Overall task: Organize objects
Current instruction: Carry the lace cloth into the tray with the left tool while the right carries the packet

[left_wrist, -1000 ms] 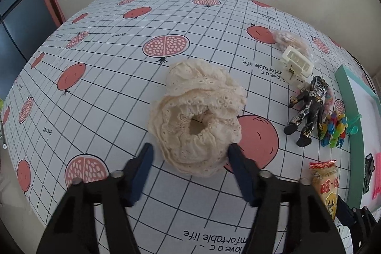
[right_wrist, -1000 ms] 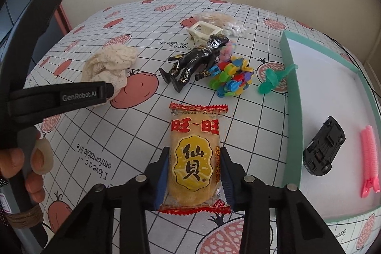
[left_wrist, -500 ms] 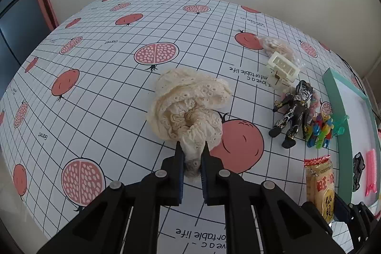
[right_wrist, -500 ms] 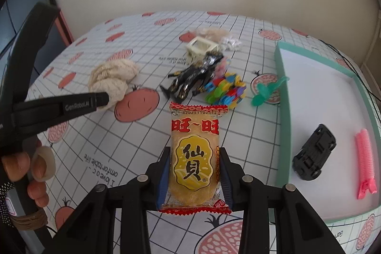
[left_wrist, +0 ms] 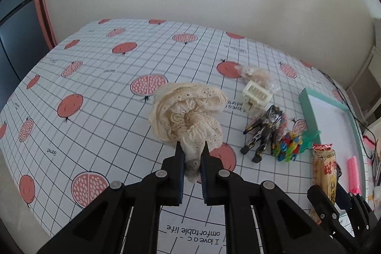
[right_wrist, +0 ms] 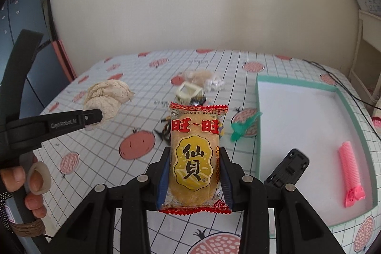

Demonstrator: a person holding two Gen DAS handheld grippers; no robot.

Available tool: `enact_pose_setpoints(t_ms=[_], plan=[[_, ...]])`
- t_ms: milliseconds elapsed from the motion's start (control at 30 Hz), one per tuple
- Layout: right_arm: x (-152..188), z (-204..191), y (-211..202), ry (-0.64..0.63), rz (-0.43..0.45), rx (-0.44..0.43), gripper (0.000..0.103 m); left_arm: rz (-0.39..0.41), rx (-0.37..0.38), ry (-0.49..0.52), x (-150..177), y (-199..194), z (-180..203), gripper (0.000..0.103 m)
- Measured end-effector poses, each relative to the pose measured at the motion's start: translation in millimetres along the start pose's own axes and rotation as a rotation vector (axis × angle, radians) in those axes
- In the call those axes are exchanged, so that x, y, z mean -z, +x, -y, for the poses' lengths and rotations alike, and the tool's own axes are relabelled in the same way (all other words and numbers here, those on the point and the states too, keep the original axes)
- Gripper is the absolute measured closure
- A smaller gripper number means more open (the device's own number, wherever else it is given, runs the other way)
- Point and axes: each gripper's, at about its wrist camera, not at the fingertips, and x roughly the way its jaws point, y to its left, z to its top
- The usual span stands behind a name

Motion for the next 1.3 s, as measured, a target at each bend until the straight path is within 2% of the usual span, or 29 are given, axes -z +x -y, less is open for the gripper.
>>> enact_pose_setpoints(t_ms=[167, 400, 700, 1000, 1300], plan=[[-3, 5, -5, 0.009, 0.022, -0.001, 0.064, 0.045, 0.023, 0.024, -6, -19, 10, 0.091], [-5, 21, -9, 0.044, 0.033, 0.021, 0.064, 0.041, 0.064, 0.073, -5, -23, 32, 0.091], [-6, 64, -19, 0.141, 0.044, 0.112, 0.064, 0.041, 0.145, 0.174, -7, -34, 77, 0.091], [-4, 111, -32, 0.187, 0.046, 0.23, 0.064, 0.026, 0.205, 0.28, -13, -37, 130, 0.091], [-2, 145, -41, 0.227, 0.057, 0.275, 0.064, 0.029, 0.245, 0.372, -29, -42, 188, 0.091]])
